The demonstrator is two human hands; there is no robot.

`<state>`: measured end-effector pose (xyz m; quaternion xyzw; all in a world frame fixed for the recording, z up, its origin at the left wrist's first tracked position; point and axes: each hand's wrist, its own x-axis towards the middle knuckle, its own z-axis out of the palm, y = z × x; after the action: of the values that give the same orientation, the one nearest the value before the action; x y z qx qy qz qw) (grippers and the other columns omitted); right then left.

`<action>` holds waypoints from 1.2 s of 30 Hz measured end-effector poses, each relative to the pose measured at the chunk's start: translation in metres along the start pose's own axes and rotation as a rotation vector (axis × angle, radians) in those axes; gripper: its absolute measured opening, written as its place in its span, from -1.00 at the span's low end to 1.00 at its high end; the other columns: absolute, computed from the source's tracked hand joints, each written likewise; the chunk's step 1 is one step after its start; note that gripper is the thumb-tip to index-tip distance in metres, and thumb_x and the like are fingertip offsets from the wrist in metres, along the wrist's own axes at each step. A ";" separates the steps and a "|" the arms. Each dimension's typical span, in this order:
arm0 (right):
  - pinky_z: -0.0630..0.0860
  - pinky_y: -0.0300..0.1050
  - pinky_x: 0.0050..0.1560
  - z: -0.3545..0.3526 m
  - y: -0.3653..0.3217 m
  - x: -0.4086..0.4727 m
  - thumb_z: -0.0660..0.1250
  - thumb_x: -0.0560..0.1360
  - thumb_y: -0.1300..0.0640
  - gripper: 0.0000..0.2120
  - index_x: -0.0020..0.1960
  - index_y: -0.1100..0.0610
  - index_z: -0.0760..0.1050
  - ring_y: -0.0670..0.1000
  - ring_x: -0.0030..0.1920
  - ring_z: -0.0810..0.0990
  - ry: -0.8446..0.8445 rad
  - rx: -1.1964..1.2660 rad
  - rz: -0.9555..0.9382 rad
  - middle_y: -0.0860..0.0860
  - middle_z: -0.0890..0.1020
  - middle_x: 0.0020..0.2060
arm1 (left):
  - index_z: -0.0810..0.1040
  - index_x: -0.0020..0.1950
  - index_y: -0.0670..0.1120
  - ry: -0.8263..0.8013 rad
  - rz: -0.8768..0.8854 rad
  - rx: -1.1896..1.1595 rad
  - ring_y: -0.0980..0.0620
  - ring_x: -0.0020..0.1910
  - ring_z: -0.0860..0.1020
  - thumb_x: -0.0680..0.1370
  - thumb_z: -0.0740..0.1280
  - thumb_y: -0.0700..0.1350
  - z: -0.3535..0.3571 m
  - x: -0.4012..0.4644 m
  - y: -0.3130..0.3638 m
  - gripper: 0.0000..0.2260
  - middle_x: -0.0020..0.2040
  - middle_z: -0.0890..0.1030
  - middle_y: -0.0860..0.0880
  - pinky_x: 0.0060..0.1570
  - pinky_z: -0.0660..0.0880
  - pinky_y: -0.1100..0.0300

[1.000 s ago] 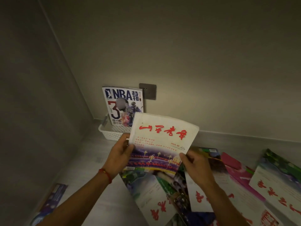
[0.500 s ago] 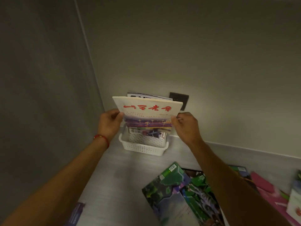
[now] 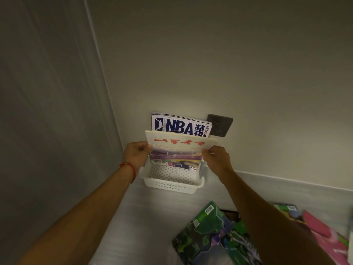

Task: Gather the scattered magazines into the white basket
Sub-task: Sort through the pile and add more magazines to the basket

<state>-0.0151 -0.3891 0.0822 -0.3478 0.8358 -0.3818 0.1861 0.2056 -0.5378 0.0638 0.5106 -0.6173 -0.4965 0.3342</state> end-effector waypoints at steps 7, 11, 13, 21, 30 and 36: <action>0.62 0.00 0.09 0.014 0.008 -0.006 0.36 0.49 0.24 -0.65 0.27 0.11 0.55 0.09 0.09 0.64 -0.110 0.267 0.119 0.05 0.66 0.17 | 0.69 0.05 -0.24 0.033 -0.078 -0.021 0.17 -0.34 0.52 0.53 0.37 -0.22 0.019 0.008 -0.013 -0.82 -0.03 0.71 -0.22 -0.39 0.46 0.38; 0.66 -0.02 0.01 0.012 0.005 -0.011 0.38 0.49 0.26 -0.65 0.27 0.09 0.50 0.04 0.08 0.68 -0.209 0.525 0.151 0.05 0.66 0.15 | 0.61 0.18 -0.20 0.013 -0.088 -0.066 -0.03 -0.04 0.59 0.55 0.33 -0.25 0.022 0.007 -0.006 -0.78 0.03 0.65 -0.16 -0.07 0.52 0.23; 0.64 -0.17 -0.15 0.007 0.005 -0.016 0.38 0.51 0.26 -0.70 0.21 0.09 0.50 -0.01 0.01 0.71 -0.257 0.578 0.155 0.02 0.68 0.09 | 0.41 0.40 -0.21 0.007 -0.133 -0.110 -0.11 0.17 0.53 0.56 0.29 -0.29 0.022 0.004 0.001 -0.61 0.16 0.56 -0.15 0.11 0.46 0.14; 0.53 0.17 0.26 -0.035 0.061 -0.070 0.38 0.49 0.35 -0.65 0.25 0.16 0.53 0.19 0.22 0.56 -0.252 0.404 0.265 0.09 0.53 0.23 | 0.52 0.20 -0.11 -0.202 -0.053 -0.092 -0.09 0.17 0.57 0.53 0.26 -0.41 0.031 -0.027 0.004 -0.68 0.21 0.57 -0.09 0.01 0.52 0.24; 0.54 -0.10 0.06 -0.114 0.192 -0.168 0.41 0.48 0.37 -0.85 0.00 0.19 0.64 -0.14 -0.06 0.64 -0.126 0.064 0.116 0.01 0.63 -0.05 | 0.43 0.41 -0.10 -0.331 0.014 0.113 -0.06 0.20 0.52 0.52 0.28 -0.37 0.088 -0.079 0.052 -0.53 0.19 0.52 -0.06 0.28 0.49 -0.01; 0.55 -0.14 0.03 -0.181 0.289 -0.213 0.33 0.54 0.19 -0.72 0.25 0.10 0.54 0.09 0.08 0.59 0.067 -0.150 0.340 0.09 0.59 0.20 | 0.53 0.31 -0.20 -0.485 0.075 0.212 0.00 0.08 0.55 0.53 0.22 -0.43 0.172 -0.175 0.043 -0.62 0.21 0.53 -0.07 0.09 0.57 0.13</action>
<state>-0.0995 -0.0085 -0.0143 -0.2017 0.9144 -0.2930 0.1934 0.0789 -0.3229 0.0724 0.3859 -0.7463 -0.5241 0.1393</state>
